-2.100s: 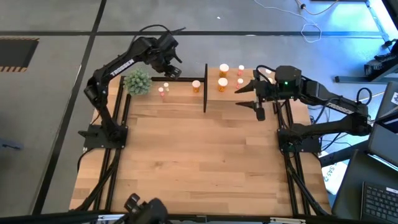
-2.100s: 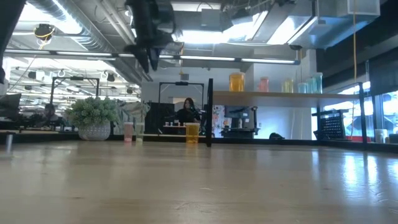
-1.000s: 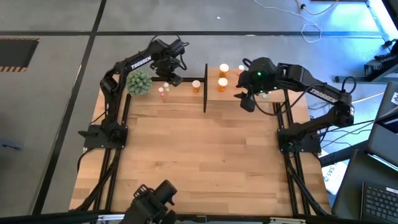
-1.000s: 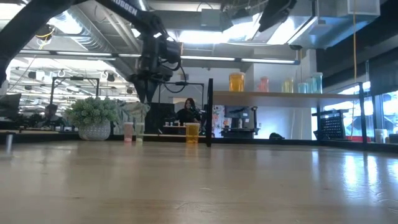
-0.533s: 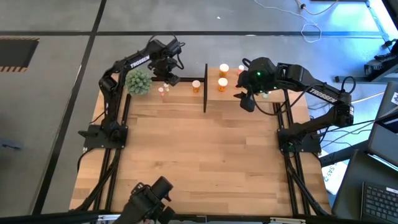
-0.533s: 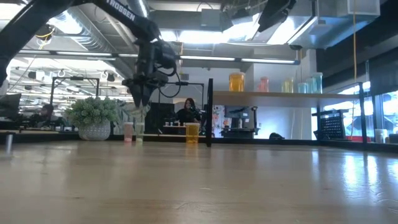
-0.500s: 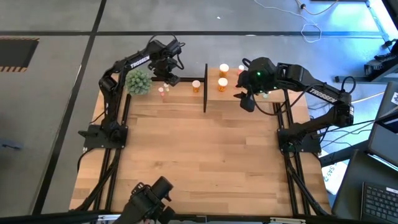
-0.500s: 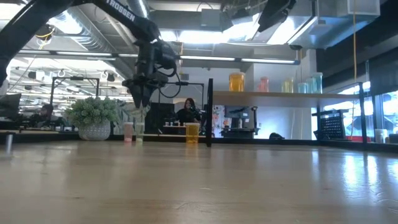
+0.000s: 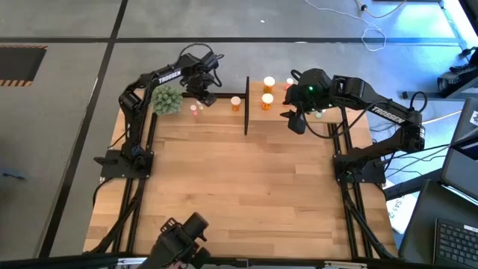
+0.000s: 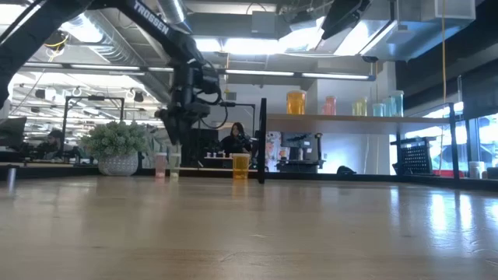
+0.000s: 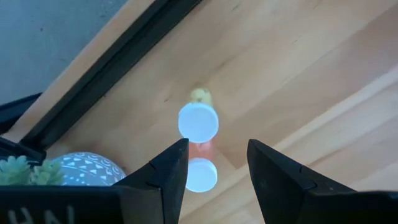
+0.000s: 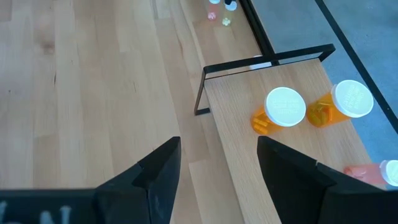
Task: Pick and place medicine bottles onto shelf by color
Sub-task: Put the yellow pill bottle on the shelf aligned with the yellow pill bottles
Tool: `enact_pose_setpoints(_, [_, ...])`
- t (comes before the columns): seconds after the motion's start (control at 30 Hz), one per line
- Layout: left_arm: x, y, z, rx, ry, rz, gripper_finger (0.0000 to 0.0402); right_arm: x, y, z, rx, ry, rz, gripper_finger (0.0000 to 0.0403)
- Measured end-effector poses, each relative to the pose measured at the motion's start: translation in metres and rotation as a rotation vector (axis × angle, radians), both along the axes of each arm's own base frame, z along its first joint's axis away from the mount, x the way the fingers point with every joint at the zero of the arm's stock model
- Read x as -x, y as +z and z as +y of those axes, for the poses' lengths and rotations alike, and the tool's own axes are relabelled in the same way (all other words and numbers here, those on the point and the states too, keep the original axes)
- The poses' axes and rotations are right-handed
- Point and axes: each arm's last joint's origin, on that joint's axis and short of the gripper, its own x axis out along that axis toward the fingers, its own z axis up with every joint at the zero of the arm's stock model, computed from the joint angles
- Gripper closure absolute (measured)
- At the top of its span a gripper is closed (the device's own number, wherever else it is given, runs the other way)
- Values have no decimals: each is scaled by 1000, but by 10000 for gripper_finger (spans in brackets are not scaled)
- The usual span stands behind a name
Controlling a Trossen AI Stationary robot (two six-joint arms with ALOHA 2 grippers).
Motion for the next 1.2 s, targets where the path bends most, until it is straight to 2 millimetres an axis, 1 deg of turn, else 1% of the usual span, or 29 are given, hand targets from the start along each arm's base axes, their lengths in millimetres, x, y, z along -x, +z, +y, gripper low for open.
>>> enact_pose_setpoints(0.1, [2,-9,-2,15,-1,15,243,0,0,0,0,0,0,189])
enact_pose_setpoints(0.2, [1,-12,-1,-11,-6,13,243,0,0,0,0,0,0,189])
enact_pose_setpoints(0.33, [0,-12,2,-52,-3,13,243,0,0,0,0,0,0,189])
enact_pose_setpoints(1.2, [0,-13,3,-68,36,17,243,0,0,0,-2,-2,-1,189])
